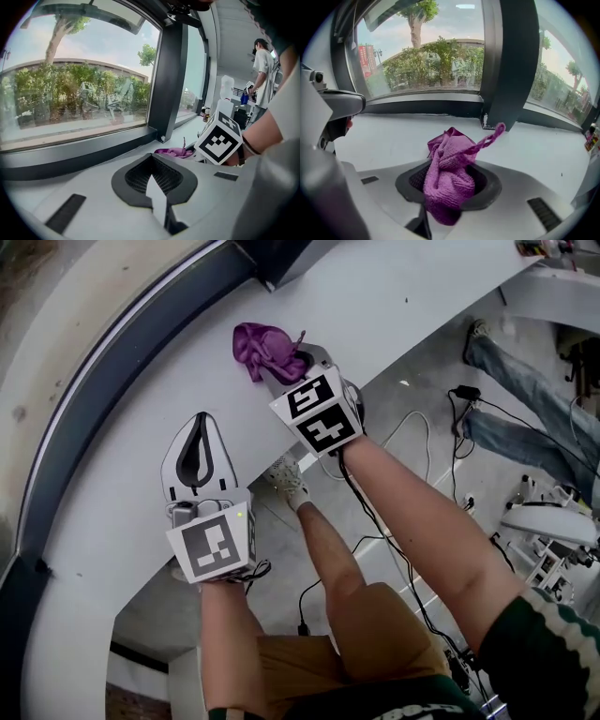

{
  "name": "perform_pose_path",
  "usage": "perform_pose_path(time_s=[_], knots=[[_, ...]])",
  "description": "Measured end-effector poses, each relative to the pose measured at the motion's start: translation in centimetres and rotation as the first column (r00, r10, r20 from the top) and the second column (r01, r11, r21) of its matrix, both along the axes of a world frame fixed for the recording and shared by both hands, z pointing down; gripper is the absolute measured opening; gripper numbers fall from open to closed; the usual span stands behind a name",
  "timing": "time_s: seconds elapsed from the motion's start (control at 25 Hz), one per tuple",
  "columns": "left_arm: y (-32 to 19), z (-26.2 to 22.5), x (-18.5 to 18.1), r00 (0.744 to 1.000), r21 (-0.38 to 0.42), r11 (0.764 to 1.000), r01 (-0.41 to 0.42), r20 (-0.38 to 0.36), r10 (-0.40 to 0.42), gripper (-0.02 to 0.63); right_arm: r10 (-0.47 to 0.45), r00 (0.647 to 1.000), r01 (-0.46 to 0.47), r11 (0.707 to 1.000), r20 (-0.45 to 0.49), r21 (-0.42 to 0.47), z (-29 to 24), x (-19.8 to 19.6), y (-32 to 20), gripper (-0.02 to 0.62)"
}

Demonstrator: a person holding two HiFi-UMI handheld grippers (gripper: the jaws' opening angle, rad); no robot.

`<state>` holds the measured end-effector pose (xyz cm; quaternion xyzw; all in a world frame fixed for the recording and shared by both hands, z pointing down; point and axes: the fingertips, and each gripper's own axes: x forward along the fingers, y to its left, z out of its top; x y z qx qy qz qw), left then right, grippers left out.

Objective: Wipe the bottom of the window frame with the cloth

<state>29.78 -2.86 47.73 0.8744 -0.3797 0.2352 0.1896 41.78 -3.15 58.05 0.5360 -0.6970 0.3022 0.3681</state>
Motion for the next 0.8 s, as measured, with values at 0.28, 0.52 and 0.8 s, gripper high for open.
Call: perform_pose_path(time_s=[0.28, 0.52, 0.8], knots=[[0.9, -0.4, 3.8, 0.999, 0.016, 0.999, -0.042, -0.017, 0.043, 0.003, 0.042, 0.999, -0.042, 0.999, -0.004, 0.021, -0.3, 3.6, 0.1, 0.152], [1.2, -0.5, 4.4, 0.999, 0.010, 0.999, -0.052, 0.002, 0.052, 0.003, 0.025, 1.000, -0.024, 0.999, -0.014, 0.026, -0.3, 3.7, 0.4, 0.152], [1.8, -0.1, 4.0, 0.998, 0.013, 0.998, -0.059, 0.013, 0.059, 0.003, 0.037, 0.999, -0.037, 0.999, -0.004, 0.018, 0.0, 3.9, 2.5, 0.152]])
